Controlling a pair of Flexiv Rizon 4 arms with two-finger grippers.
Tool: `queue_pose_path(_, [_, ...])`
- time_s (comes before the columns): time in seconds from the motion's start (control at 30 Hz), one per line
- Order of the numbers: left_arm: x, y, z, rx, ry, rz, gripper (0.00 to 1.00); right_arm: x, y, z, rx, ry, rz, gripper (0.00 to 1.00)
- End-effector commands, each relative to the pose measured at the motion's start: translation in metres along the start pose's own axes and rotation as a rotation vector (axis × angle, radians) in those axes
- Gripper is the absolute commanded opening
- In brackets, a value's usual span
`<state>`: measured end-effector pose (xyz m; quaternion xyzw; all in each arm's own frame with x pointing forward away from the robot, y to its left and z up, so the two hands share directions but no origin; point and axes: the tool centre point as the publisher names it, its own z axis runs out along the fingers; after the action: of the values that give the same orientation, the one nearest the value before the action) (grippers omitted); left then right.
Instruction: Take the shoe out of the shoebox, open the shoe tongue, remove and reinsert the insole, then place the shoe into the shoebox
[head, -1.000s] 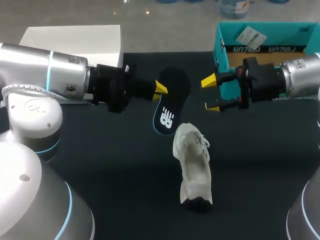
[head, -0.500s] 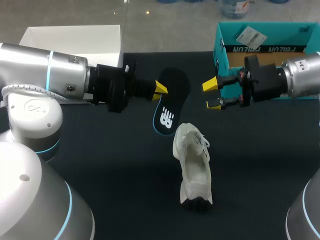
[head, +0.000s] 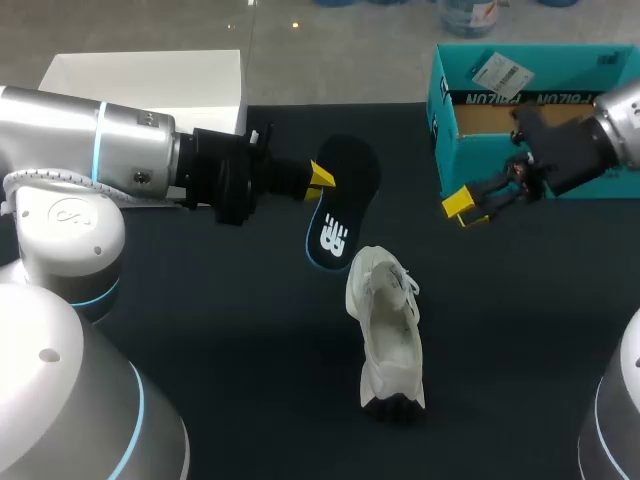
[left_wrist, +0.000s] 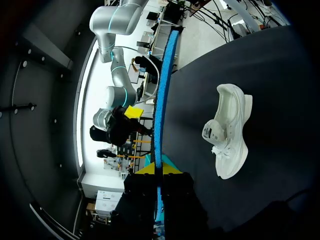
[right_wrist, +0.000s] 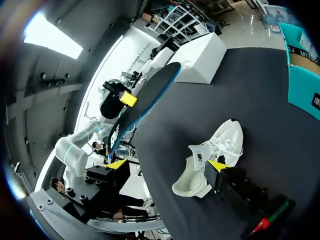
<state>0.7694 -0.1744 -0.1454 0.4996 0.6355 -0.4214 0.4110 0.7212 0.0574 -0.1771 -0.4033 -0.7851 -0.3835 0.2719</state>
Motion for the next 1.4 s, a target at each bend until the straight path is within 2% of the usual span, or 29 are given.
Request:
queue_pose_path(0.03, [0.000, -0.001, 0.000, -0.001, 0.001, 0.001, 0.00, 0.004, -0.017, -0.022, 0.033, -0.099, -0.007, 1.00])
queue_pose_path(0.17, [0.000, -0.001, 0.000, -0.001, 0.001, 0.001, 0.00, 0.003, -0.032, -0.028, 0.089, -0.210, 0.011, 1.00])
queue_pose_path(0.23, [0.000, -0.001, 0.000, -0.001, 0.001, 0.001, 0.00, -0.001, -0.036, -0.029, 0.160, -0.264, 0.106, 1.00])
queue_pose_path(0.33, [0.000, -0.001, 0.000, -0.001, 0.001, 0.001, 0.00, -0.007, -0.043, -0.033, 0.130, -0.254, 0.302, 1.00])
queue_pose_path(1.0, [0.000, -0.001, 0.000, -0.001, 0.001, 0.001, 0.00, -0.007, -0.043, -0.033, 0.130, -0.254, 0.302, 1.00])
queue_pose_path(1.2, [0.000, -0.001, 0.000, -0.001, 0.001, 0.001, 0.00, -0.007, -0.049, -0.046, 0.211, -0.373, 0.133, 1.00])
queue_pose_path(1.27, [0.000, -0.001, 0.000, -0.001, 0.001, 0.001, 0.00, -0.008, -0.051, -0.048, 0.206, -0.408, 0.016, 1.00])
queue_pose_path(1.4, [0.000, -0.001, 0.000, -0.001, 0.001, 0.001, 0.00, -0.011, -0.058, -0.050, 0.201, -0.430, -0.069, 1.00])
